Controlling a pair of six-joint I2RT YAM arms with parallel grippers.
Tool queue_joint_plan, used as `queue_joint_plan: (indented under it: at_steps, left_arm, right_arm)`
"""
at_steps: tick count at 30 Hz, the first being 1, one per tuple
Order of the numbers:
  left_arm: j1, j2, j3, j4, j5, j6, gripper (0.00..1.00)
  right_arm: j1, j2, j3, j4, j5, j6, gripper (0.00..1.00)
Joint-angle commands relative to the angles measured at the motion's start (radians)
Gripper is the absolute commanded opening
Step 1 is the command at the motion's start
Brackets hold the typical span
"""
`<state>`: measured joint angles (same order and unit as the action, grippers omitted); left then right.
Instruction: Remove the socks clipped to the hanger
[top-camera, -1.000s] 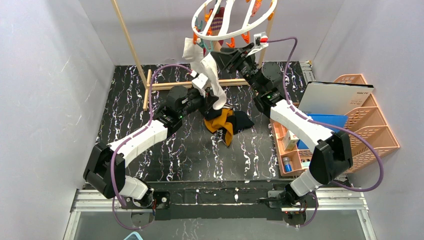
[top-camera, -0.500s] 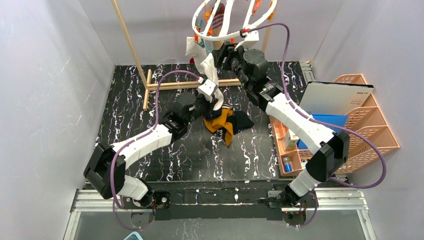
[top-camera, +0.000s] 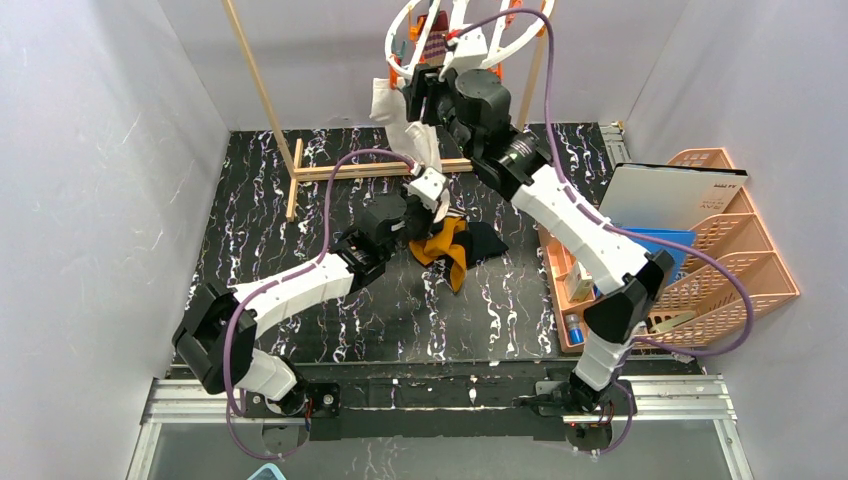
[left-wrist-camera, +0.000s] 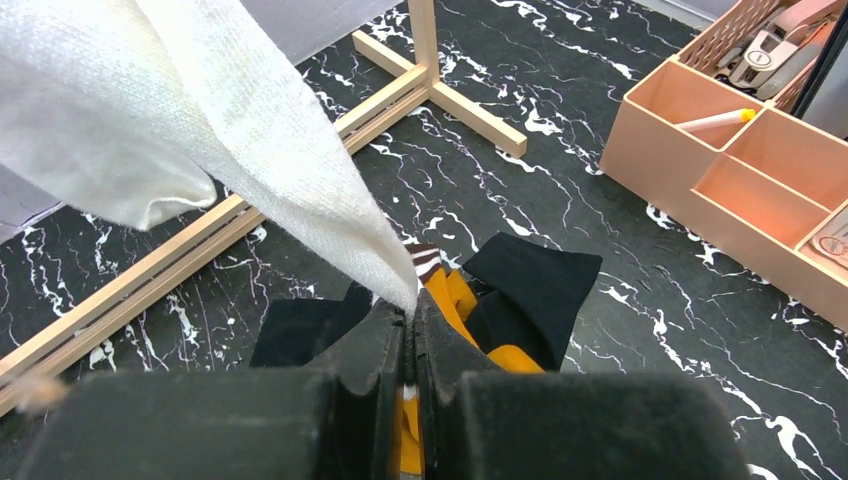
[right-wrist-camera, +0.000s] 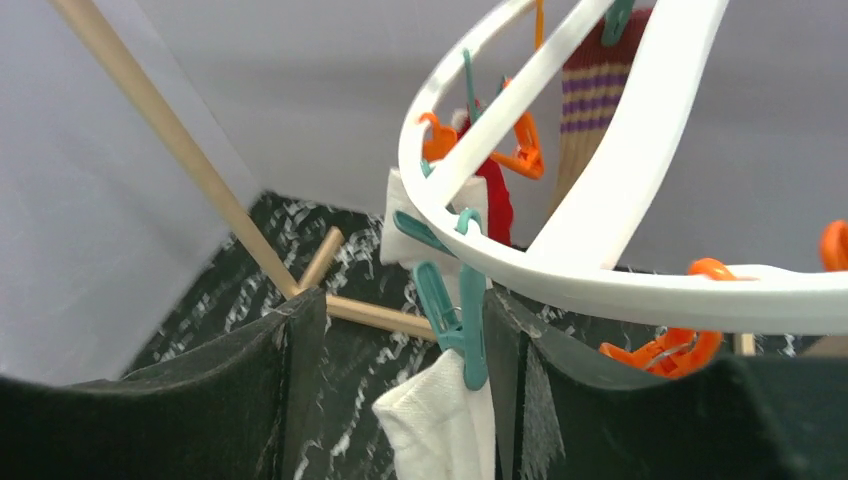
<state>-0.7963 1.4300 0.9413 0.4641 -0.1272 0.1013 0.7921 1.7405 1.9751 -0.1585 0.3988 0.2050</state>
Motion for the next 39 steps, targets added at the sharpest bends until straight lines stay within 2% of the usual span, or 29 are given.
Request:
queue_joint_plan:
  at_steps: [1, 6, 13, 39]
  left_arm:
    - [-0.021, 0.006, 0.023, -0.014, -0.033, 0.014, 0.0]
    - [-0.03, 0.009, 0.025, -0.018, -0.04, 0.016, 0.0]
    - [-0.034, 0.009, 0.026, -0.016, -0.045, 0.017, 0.0]
    - [-0.043, 0.02, 0.03, -0.021, -0.035, 0.014, 0.0]
  right_arm:
    - [0.001, 0.084, 0.177, -0.148, 0.032, -0.037, 0.65]
    - [0.0, 0.155, 0.292, -0.245, 0.026, -0.044, 0.63]
    - [0.002, 0.142, 0.27, -0.262, 0.051, -0.049, 0.61]
    - [0.016, 0.023, -0.011, 0.067, 0.182, -0.092, 0.56]
